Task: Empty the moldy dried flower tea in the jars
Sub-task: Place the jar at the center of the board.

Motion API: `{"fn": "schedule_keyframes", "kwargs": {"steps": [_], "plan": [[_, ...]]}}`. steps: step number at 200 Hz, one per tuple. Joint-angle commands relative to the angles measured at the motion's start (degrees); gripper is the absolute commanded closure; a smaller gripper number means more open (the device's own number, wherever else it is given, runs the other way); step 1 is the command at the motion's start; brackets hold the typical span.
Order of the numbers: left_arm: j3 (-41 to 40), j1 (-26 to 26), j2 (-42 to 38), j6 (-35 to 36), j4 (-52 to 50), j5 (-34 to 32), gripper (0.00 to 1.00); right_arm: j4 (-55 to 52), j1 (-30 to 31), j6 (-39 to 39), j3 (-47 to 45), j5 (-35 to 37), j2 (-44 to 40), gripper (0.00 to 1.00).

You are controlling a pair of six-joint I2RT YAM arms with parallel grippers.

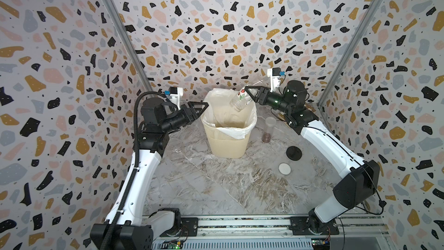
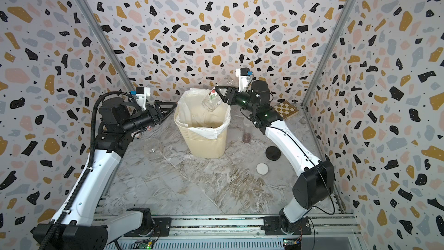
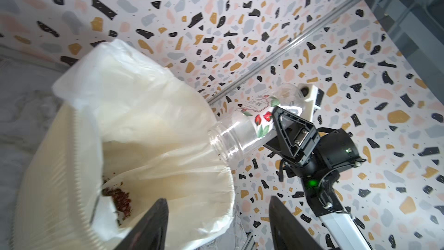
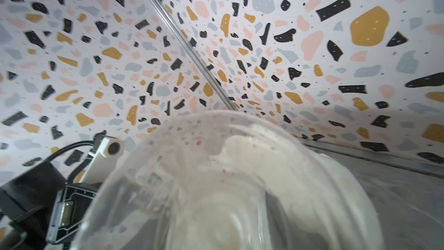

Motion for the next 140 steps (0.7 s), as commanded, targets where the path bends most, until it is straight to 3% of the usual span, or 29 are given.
{"fn": "schedule_keyframes", "kwargs": {"steps": [1, 47, 74, 107, 140], "plan": [[2.95, -3.56, 1.61, -1.16, 5.93, 2.12, 0.36, 15.74, -0.81, 12.72, -3.83, -3.87, -4.38, 0.45], [3.83, -10.23, 4.98, -2.88, 13.28, 1.86, 0.41, 19.0, -1.68, 17.17, -6.62, -4.7, -6.69, 0.45], [3.1, -13.03, 7.26, -9.89, 22.39, 2.83, 0.47, 20.41, -1.88, 18.61, -7.1, -5.58, -7.21, 0.45], [2.55, -14.45, 9.59, -17.17, 32.86, 3.15, 0.51, 20.06, -2.17, 18.71, -7.1, -6.16, -7.65, 0.45], [3.54, -15.4, 11.68, -19.4, 34.96, 2.58, 0.56, 20.52, -2.42, 19.31, -7.3, -6.72, -7.53, 0.45]]}}
